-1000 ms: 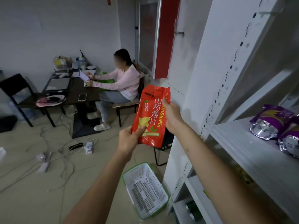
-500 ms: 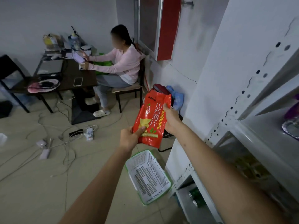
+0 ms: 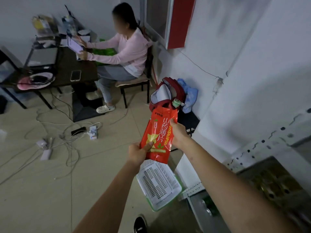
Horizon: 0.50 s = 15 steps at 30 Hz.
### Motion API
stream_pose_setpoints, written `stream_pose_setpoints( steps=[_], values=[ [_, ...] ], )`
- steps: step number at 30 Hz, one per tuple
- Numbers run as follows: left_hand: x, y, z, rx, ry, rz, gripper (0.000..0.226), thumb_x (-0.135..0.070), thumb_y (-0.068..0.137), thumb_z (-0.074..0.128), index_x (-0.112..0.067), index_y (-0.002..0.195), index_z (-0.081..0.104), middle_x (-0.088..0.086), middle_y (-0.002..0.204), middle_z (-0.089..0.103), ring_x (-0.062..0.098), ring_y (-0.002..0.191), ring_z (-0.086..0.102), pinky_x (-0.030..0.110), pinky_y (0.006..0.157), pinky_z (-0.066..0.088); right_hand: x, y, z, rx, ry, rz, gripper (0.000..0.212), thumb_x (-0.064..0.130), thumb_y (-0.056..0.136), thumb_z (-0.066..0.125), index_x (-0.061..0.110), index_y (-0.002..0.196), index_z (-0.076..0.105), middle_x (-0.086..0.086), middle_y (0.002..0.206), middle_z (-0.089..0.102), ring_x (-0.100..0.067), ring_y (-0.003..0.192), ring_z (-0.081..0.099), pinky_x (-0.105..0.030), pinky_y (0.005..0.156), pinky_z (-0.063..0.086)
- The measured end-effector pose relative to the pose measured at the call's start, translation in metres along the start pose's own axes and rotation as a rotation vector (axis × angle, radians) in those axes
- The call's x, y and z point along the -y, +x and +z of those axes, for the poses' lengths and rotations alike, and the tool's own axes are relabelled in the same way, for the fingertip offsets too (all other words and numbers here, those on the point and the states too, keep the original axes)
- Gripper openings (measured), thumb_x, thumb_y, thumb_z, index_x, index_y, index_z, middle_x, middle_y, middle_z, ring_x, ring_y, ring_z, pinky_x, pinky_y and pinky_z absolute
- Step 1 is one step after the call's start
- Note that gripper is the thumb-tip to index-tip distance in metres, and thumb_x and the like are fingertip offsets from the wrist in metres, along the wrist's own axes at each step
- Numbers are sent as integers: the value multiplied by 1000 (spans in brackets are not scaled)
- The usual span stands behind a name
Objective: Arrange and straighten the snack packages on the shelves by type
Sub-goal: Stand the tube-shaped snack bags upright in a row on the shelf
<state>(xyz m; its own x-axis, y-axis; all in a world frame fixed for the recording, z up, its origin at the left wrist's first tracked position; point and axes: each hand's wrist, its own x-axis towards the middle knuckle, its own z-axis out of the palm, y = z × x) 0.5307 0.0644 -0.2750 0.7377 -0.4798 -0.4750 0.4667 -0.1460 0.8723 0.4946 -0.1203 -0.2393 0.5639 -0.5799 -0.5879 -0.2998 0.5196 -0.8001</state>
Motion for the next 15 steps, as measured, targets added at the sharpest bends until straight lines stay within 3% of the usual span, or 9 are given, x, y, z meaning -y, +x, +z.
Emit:
stream_pose_setpoints(
  steps=[3,6,9,11,15],
  values=[
    [-2,22,-3,6,27,-19,23,-22,95,76,-5,110,71,13,98,81,32,85,79,44,77,65,-1,16,5,-39,-9,3,31,39,108,56,10,101,66,-11,94,72,-30,89,71,-55,102,56],
    [7,39,1,8,47,-68,24,-23,95,76,-5,110,71,14,96,81,33,83,79,47,77,65,-7,32,1,-67,-22,31,33,41,107,55,12,100,65,-15,105,75,-34,102,74,-56,104,54],
    [13,55,10,37,66,-106,28,-24,95,76,-4,114,71,13,95,81,34,82,79,47,75,65,-11,47,-9,-97,-28,72,34,43,108,54,11,102,63,-9,90,71,-26,80,71,-50,101,57],
    [14,69,18,40,90,-120,31,-25,94,78,-4,115,71,12,96,81,34,83,80,51,80,65,-13,64,-16,-131,-14,96,33,42,107,54,12,97,61,-6,86,69,-26,80,70,-51,103,56],
    [16,91,28,45,137,-123,32,-29,92,80,-6,113,73,10,96,81,33,84,80,54,84,64,-12,83,-25,-128,6,117,31,42,108,54,13,100,63,-15,112,76,-34,104,74,-53,104,55]
  ],
)
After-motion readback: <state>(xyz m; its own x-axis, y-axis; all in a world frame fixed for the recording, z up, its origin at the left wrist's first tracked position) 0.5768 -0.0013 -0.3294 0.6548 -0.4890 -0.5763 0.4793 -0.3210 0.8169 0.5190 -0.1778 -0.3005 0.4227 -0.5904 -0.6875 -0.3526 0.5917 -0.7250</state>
